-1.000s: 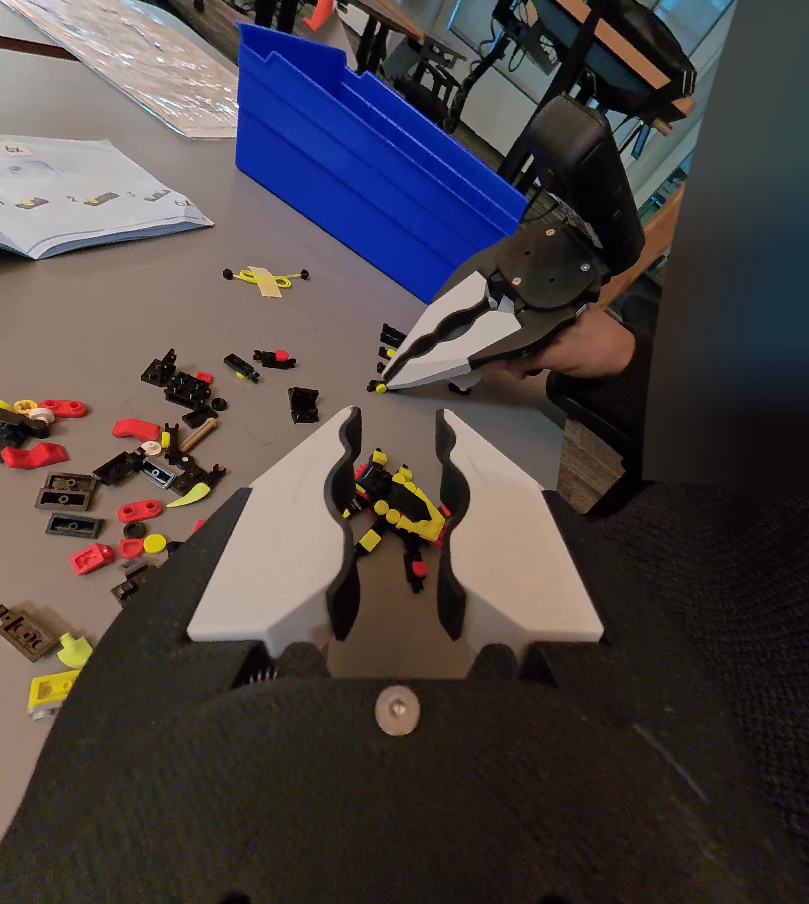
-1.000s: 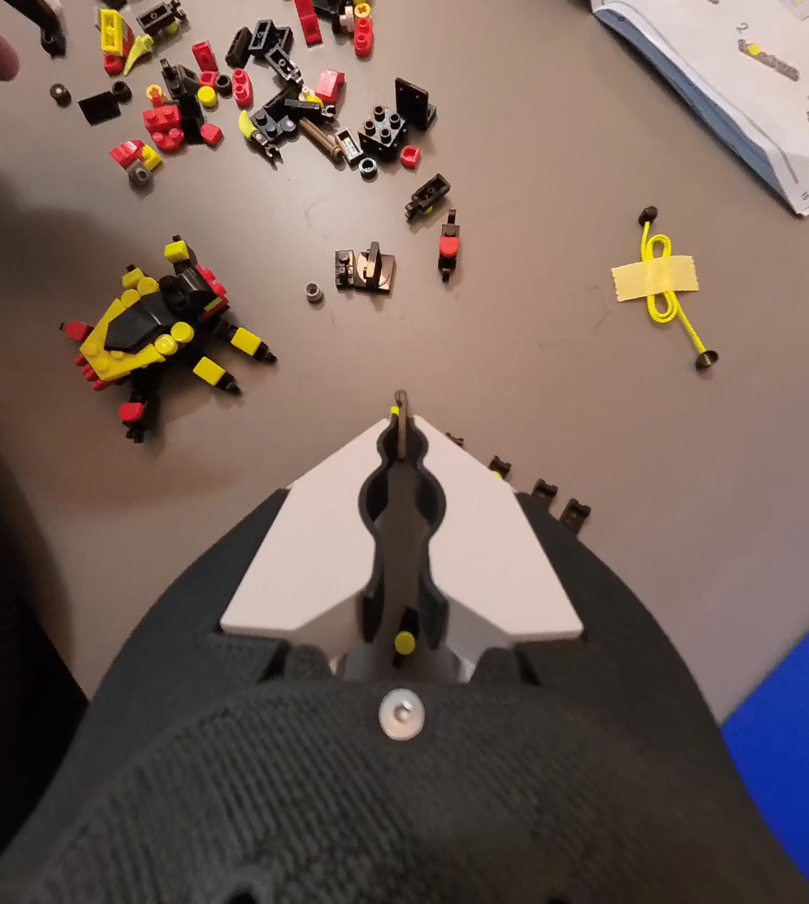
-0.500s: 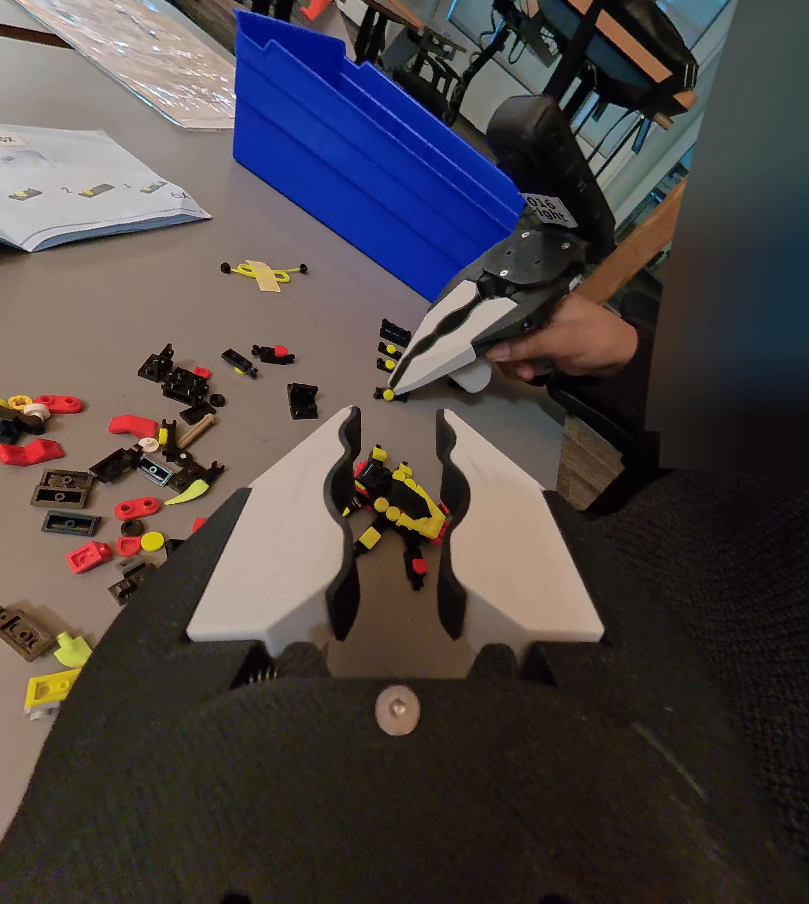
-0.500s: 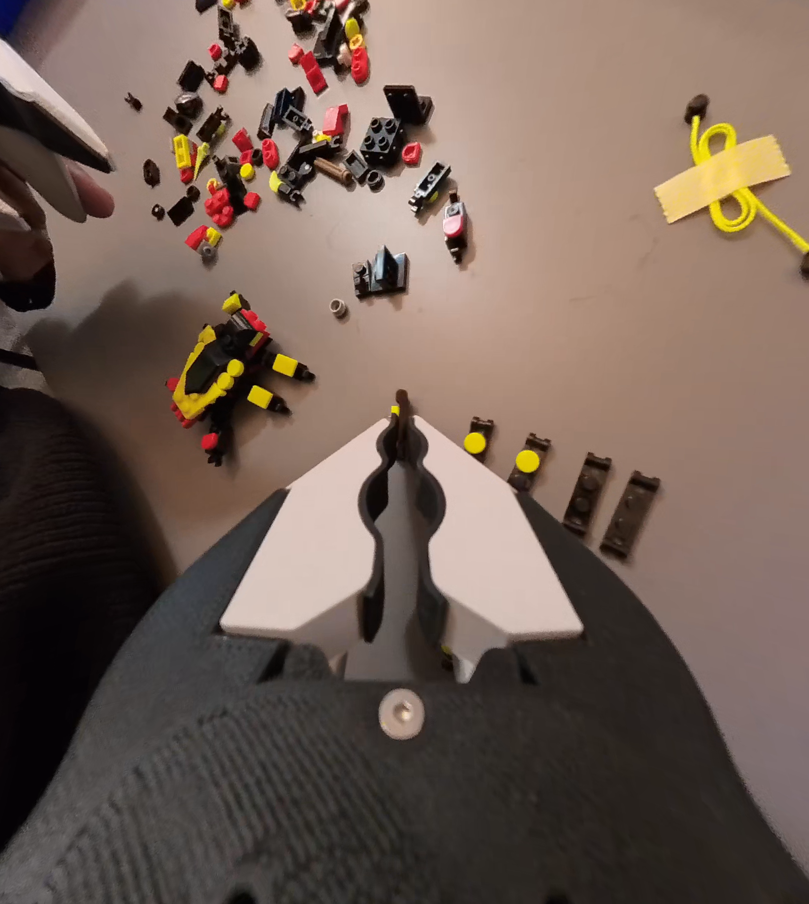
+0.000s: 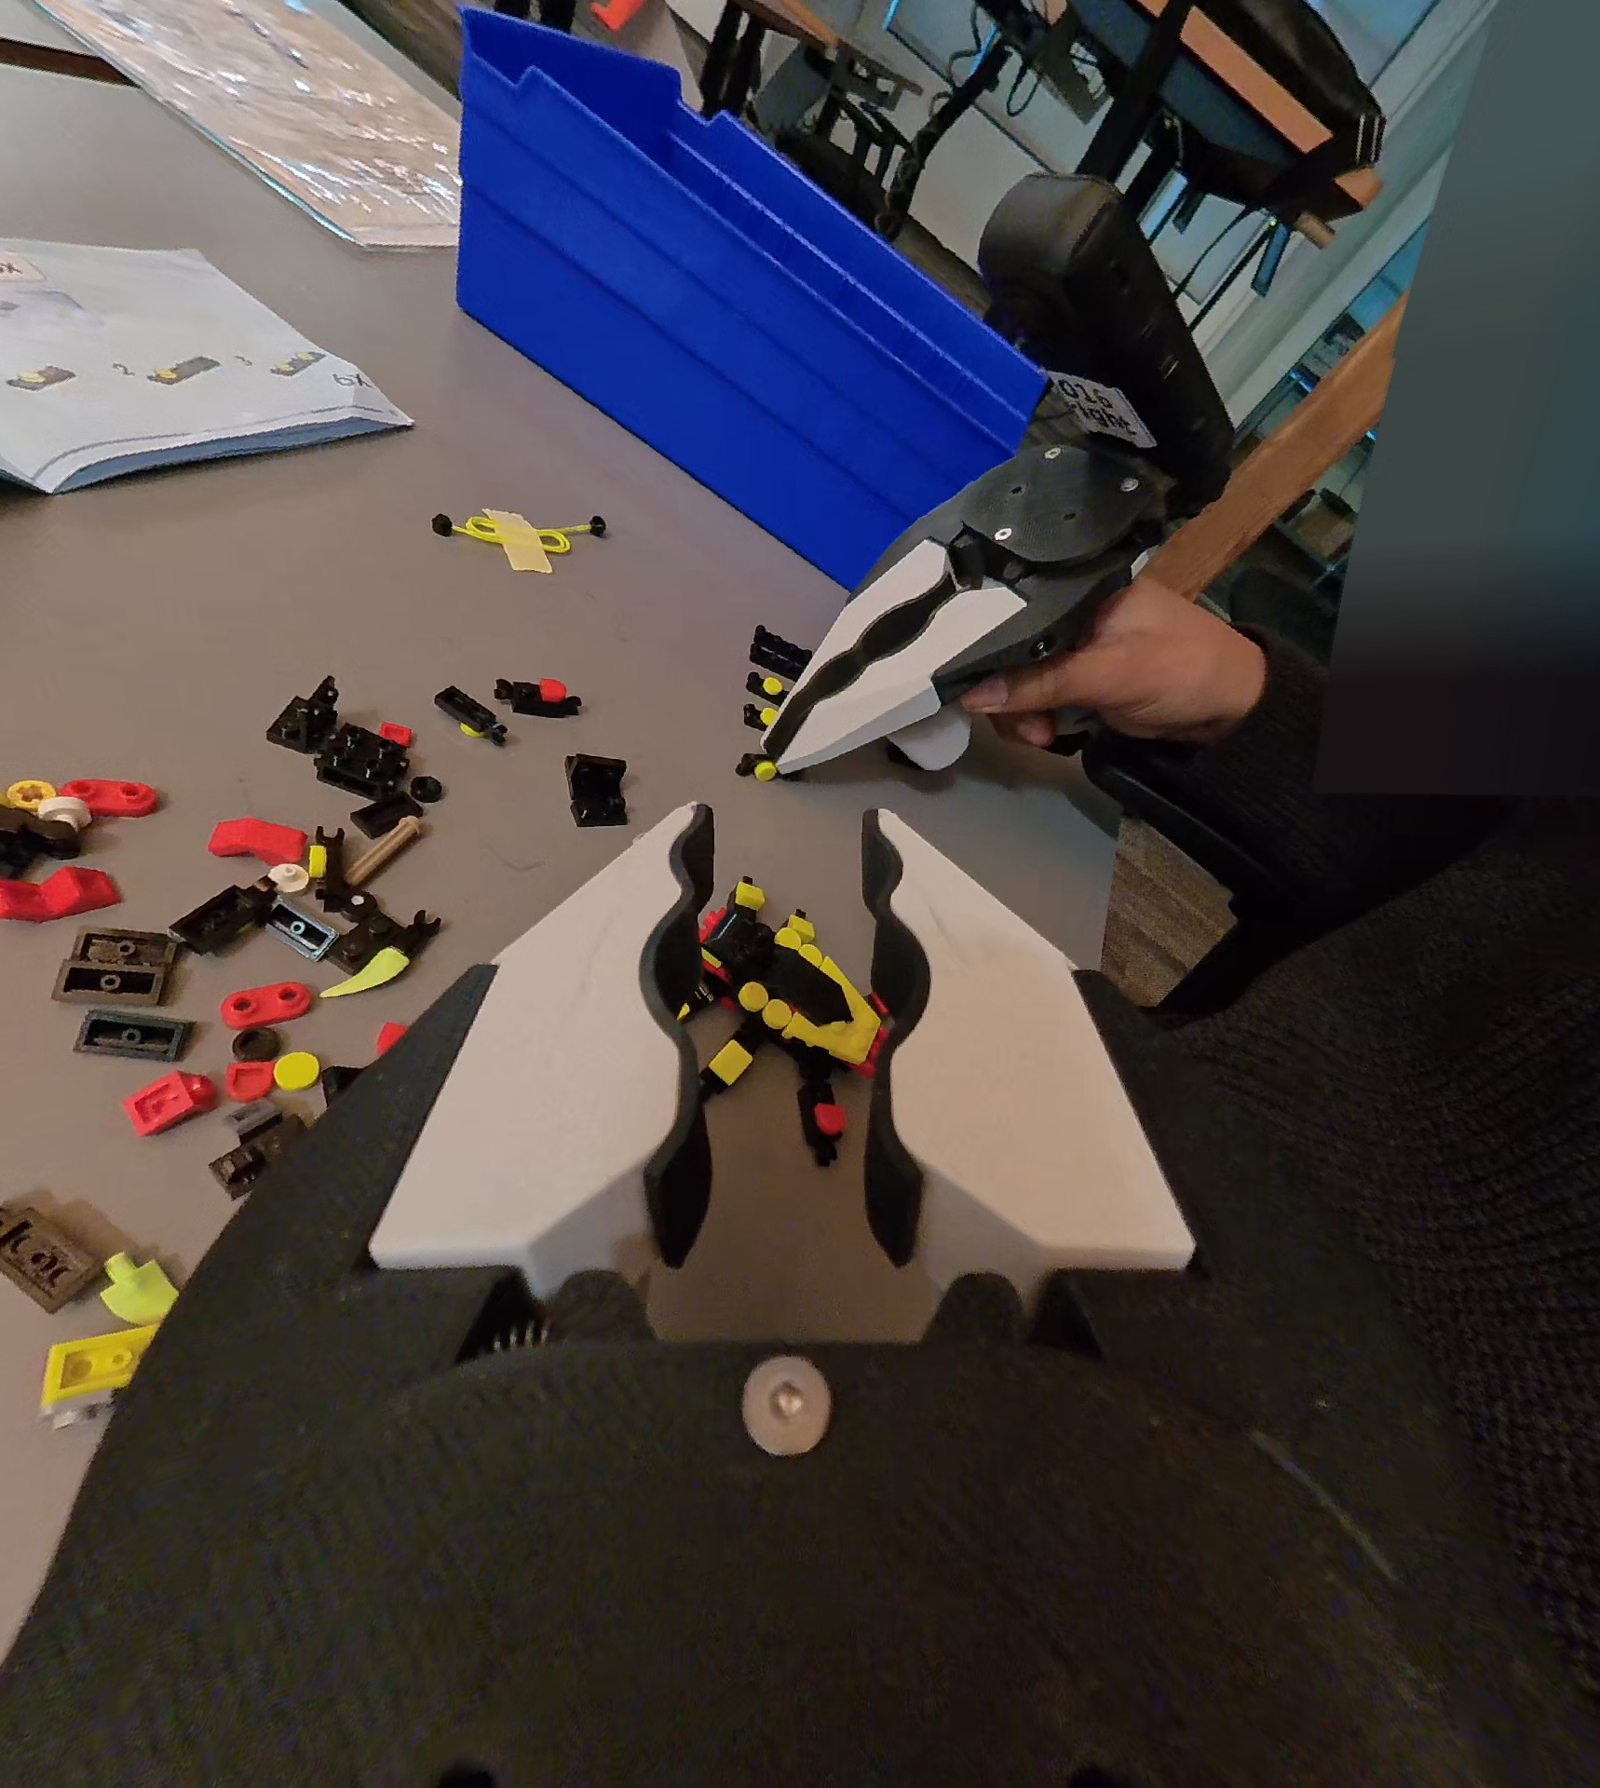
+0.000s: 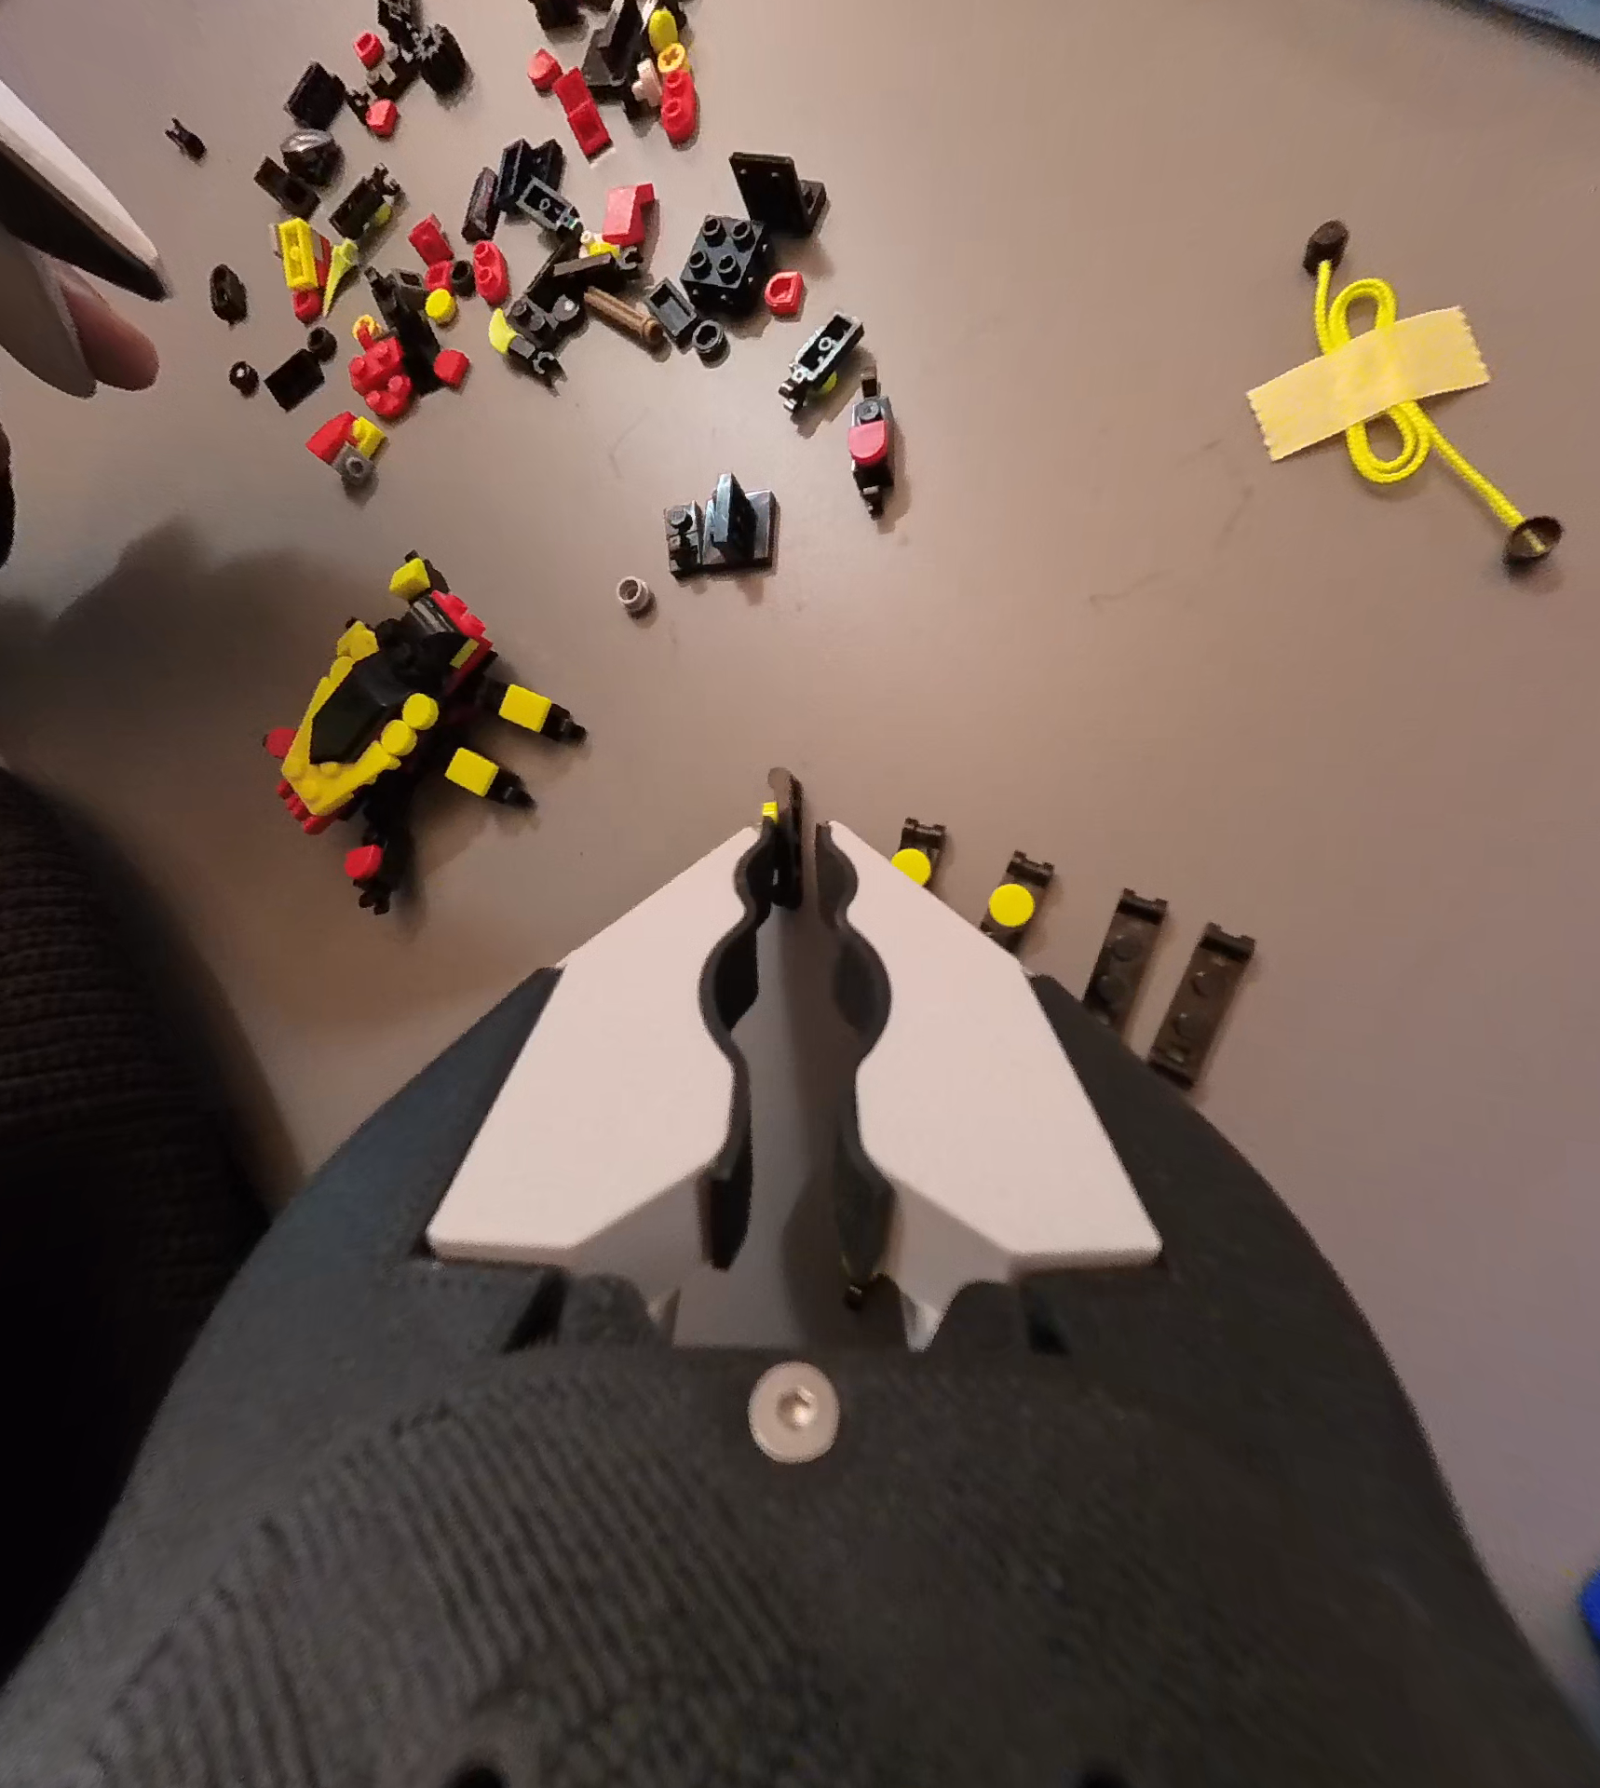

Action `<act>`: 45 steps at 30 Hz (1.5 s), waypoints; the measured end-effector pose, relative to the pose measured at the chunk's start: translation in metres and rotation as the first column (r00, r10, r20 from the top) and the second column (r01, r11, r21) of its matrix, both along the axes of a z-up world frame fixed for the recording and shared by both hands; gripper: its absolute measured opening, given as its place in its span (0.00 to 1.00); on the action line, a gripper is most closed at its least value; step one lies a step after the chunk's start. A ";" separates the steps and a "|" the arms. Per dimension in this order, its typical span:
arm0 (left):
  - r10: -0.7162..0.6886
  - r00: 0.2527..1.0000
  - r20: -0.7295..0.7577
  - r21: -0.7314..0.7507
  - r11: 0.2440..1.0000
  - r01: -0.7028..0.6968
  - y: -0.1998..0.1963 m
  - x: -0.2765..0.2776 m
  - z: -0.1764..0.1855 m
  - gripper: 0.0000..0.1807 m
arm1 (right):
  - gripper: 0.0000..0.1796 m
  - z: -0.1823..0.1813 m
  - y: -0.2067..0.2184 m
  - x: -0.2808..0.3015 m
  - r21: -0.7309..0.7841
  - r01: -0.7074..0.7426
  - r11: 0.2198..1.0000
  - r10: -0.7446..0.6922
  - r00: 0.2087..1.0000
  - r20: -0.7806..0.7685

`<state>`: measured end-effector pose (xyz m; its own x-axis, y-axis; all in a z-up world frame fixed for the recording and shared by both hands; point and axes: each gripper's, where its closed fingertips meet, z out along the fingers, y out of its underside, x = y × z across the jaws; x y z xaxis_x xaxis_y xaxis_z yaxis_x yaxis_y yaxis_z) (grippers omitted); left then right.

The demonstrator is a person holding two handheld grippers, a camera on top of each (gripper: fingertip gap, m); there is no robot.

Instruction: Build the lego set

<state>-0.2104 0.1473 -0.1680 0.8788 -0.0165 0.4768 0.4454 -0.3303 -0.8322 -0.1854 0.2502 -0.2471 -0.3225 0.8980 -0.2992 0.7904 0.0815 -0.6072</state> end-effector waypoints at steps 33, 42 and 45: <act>-0.023 1.000 -0.018 -0.026 0.999 0.022 -0.001 0.002 -0.005 0.16 | 0.02 0.010 0.005 -0.001 0.308 -0.137 0.941 0.182 0.976 -0.122; -0.065 0.995 -0.069 -0.046 0.997 0.062 0.000 0.015 -0.008 0.16 | 0.02 -0.003 0.001 0.001 0.376 -0.172 0.910 0.211 0.975 -0.066; -0.069 0.994 -0.088 -0.050 0.997 0.065 0.002 0.019 -0.010 0.16 | 0.02 -0.003 -0.007 0.004 0.228 -0.130 0.965 0.141 0.989 -0.034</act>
<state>-0.1913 0.1494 -0.1776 0.9158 -0.0566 0.3976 0.3448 -0.3964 -0.8508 -0.1819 0.2431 -0.2498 -0.4551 0.8872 -0.0755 0.7322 0.3246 -0.5987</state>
